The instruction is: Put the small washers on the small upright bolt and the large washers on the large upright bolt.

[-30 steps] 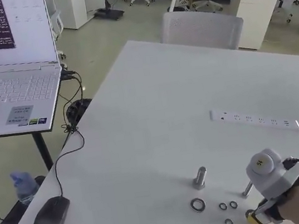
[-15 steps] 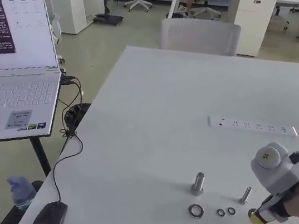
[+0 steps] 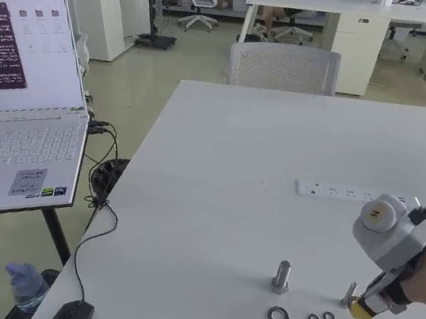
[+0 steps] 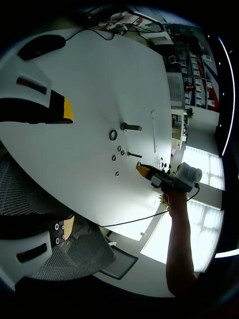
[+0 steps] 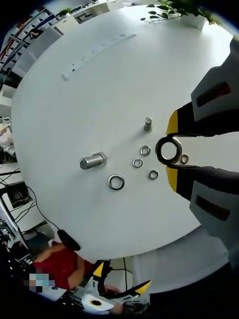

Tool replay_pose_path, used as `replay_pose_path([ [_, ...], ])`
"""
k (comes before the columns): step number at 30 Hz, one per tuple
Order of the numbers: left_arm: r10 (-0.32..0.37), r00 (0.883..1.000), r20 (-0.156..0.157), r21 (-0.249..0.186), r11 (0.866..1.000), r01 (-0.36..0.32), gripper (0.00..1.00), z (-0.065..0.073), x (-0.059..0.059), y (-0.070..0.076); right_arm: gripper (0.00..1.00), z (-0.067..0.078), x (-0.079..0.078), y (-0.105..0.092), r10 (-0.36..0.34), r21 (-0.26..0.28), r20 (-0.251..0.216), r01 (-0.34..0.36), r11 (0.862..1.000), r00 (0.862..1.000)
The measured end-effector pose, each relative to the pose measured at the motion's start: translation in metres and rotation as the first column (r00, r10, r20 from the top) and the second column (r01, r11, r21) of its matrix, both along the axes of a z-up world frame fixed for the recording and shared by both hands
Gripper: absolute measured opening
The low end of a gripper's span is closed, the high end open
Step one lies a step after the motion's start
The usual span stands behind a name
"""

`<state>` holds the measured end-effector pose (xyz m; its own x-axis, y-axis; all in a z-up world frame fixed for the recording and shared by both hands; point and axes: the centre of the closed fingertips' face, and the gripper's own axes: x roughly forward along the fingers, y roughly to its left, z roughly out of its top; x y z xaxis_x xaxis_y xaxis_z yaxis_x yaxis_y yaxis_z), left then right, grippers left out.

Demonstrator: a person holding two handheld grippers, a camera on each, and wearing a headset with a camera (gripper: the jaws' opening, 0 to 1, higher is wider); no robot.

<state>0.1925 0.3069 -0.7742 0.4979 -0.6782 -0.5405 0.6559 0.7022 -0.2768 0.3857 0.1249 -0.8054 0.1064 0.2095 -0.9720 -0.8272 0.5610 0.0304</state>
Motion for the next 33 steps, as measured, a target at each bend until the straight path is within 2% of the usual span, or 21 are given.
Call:
replay_pose_path([
  [7, 0.002, 1.0, 0.016, 0.005, 1.0, -0.002, 0.73, 0.001, 0.005, 0.0, 0.21, 0.012, 0.012, 0.002, 0.022, -0.021, 0.015, -0.022, 1.0, 1.0],
  [12, 0.003, 0.999, 0.046, 0.025, 1.0, -0.004, 0.76, 0.0, 0.01, 0.001, 0.21, 0.021, 0.021, 0.01, 0.036, -0.014, 0.02, -0.035, 0.999, 0.999],
  [20, 0.009, 0.997, 0.073, 0.074, 0.997, -0.014, 0.78, -0.005, 0.017, 0.006, 0.21, 0.018, 0.016, 0.024, 0.074, -0.004, 0.009, -0.074, 0.997, 0.997],
  [21, 0.015, 0.996, 0.085, 0.094, 0.995, -0.023, 0.78, -0.006, 0.02, 0.009, 0.21, 0.019, 0.016, 0.026, 0.076, -0.001, 0.011, -0.076, 0.997, 0.997],
  [23, 0.023, 0.995, 0.099, 0.105, 0.994, -0.034, 0.78, -0.005, 0.022, 0.011, 0.21, 0.019, 0.017, 0.03, 0.083, 0.009, 0.01, -0.083, 0.996, 0.996],
  [25, 0.042, 0.993, 0.107, 0.103, 0.993, -0.053, 0.79, -0.005, 0.024, 0.013, 0.21, 0.02, 0.017, 0.033, 0.092, 0.013, 0.012, -0.092, 0.996, 0.996],
  [29, 0.074, 0.992, 0.103, 0.092, 0.992, -0.083, 0.79, -0.005, 0.029, 0.016, 0.21, 0.019, 0.018, 0.036, 0.104, 0.015, 0.01, -0.104, 0.994, 0.995],
  [33, 0.069, 0.992, 0.104, 0.094, 0.992, -0.079, 0.79, -0.006, 0.031, 0.013, 0.21, 0.019, 0.019, 0.041, 0.11, 0.024, 0.009, -0.11, 0.994, 0.994],
])
